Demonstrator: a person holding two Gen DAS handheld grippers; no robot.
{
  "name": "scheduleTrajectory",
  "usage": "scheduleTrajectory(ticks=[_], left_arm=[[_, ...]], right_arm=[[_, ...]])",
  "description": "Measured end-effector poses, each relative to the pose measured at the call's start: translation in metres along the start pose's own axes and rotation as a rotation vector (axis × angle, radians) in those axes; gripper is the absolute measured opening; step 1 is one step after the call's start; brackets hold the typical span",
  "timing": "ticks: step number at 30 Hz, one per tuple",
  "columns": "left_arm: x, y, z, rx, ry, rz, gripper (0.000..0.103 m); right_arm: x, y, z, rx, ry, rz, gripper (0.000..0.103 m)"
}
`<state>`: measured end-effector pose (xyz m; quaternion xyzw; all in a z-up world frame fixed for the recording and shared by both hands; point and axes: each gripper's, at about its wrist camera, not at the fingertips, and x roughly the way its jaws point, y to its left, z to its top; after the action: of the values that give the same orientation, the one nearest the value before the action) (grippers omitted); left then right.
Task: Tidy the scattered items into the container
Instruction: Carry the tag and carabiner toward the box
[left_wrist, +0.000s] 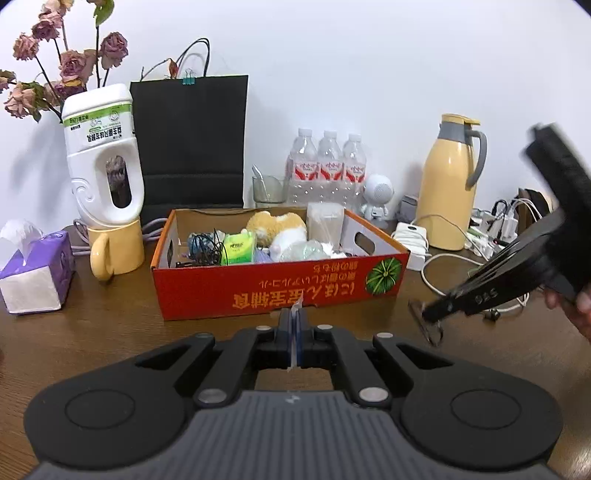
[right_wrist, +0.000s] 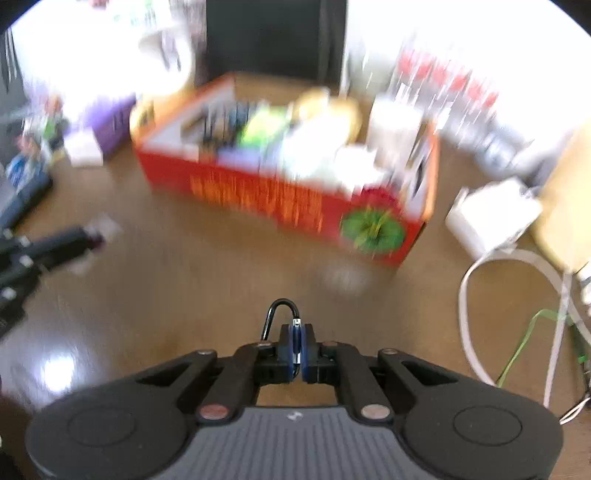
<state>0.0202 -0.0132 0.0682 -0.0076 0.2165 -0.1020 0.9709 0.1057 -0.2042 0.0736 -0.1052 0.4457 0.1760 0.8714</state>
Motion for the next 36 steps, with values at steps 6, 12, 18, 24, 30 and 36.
scheduleTrajectory(ticks=[6, 12, 18, 24, 30, 36], left_arm=[[0.0, -0.011, 0.007, -0.021, -0.071, 0.105, 0.003], [-0.015, -0.022, 0.013, -0.012, -0.161, 0.166, 0.003], [-0.055, -0.031, 0.017, -0.002, -0.274, 0.174, 0.003], [-0.093, -0.046, -0.012, 0.015, -0.313, 0.183, 0.003], [-0.09, -0.048, -0.003, 0.023, -0.324, 0.167, 0.003], [-0.035, -0.032, 0.039, 0.049, -0.309, 0.142, 0.003]], right_arm=[[-0.034, 0.038, -0.035, 0.093, -0.406, -0.123, 0.003], [-0.042, 0.055, -0.04, 0.146, -0.586, -0.102, 0.003], [-0.081, 0.072, -0.057, 0.134, -0.716, -0.136, 0.003], [-0.1, 0.089, -0.107, 0.153, -0.732, -0.129, 0.003], [-0.099, 0.085, -0.111, 0.176, -0.724, -0.114, 0.003], [-0.078, 0.057, -0.053, 0.188, -0.738, -0.097, 0.003]])
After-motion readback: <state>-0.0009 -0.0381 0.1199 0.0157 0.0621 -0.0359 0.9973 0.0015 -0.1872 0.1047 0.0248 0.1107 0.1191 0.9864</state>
